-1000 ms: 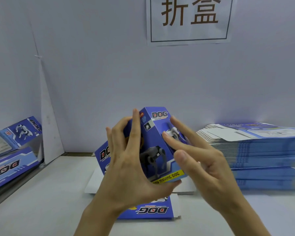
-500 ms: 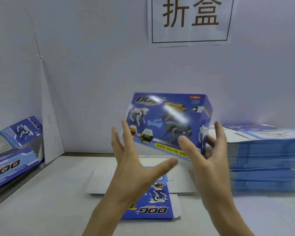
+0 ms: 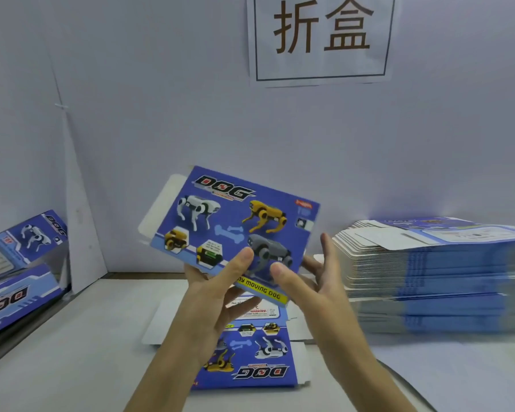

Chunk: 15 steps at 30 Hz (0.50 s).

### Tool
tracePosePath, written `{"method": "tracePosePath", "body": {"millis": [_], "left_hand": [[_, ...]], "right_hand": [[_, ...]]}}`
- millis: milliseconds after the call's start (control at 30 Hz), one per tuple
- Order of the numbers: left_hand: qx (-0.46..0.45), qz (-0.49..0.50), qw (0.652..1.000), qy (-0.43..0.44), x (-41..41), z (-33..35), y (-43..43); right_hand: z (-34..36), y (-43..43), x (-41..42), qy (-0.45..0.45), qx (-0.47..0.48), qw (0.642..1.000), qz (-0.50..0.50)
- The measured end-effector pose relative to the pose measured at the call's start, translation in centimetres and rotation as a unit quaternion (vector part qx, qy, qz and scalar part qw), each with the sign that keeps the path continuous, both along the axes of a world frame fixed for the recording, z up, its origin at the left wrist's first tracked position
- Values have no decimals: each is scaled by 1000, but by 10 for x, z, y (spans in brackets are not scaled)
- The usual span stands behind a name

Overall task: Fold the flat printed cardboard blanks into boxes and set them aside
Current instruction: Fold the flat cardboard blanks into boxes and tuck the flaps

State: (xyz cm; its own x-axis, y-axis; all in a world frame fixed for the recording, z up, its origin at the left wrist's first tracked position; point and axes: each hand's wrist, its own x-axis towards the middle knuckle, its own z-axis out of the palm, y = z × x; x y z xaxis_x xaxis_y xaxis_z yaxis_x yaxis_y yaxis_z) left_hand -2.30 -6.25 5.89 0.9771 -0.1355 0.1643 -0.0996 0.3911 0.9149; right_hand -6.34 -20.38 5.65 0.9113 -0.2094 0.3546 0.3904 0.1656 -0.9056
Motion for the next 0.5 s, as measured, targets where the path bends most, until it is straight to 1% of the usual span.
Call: {"method": "tracePosePath", "body": {"millis": [67,133,200,267,333,400,433,500], "left_hand": [[84,21,996,-29,4,-1,10],[191,15,980,-45,9,-3,23],[275,-6,960,-50,13,-6,34],[337,-19,940,-52,15,-9,38],[398,-36,916,-40,16,-11,41],[428,-102,898,-4,14,-8,47],[412,-135,901,20,14,-6,51],[336,-136,929,78,12,-1,57]], "right_hand": [[2,-13,3,26,-14,999,-23],[4,-29,5,29,-29,998,-46],[7,-39,5,34,-42,998,-21],[8,-41,3,49,-67,996,19],[3,-38,5,84,-110,990,10],[-3,-36,8,119,-153,981,-31],[-4,-38,9,132,-169,976,-39],[-2,-43,9,158,-180,970,-26]]}}
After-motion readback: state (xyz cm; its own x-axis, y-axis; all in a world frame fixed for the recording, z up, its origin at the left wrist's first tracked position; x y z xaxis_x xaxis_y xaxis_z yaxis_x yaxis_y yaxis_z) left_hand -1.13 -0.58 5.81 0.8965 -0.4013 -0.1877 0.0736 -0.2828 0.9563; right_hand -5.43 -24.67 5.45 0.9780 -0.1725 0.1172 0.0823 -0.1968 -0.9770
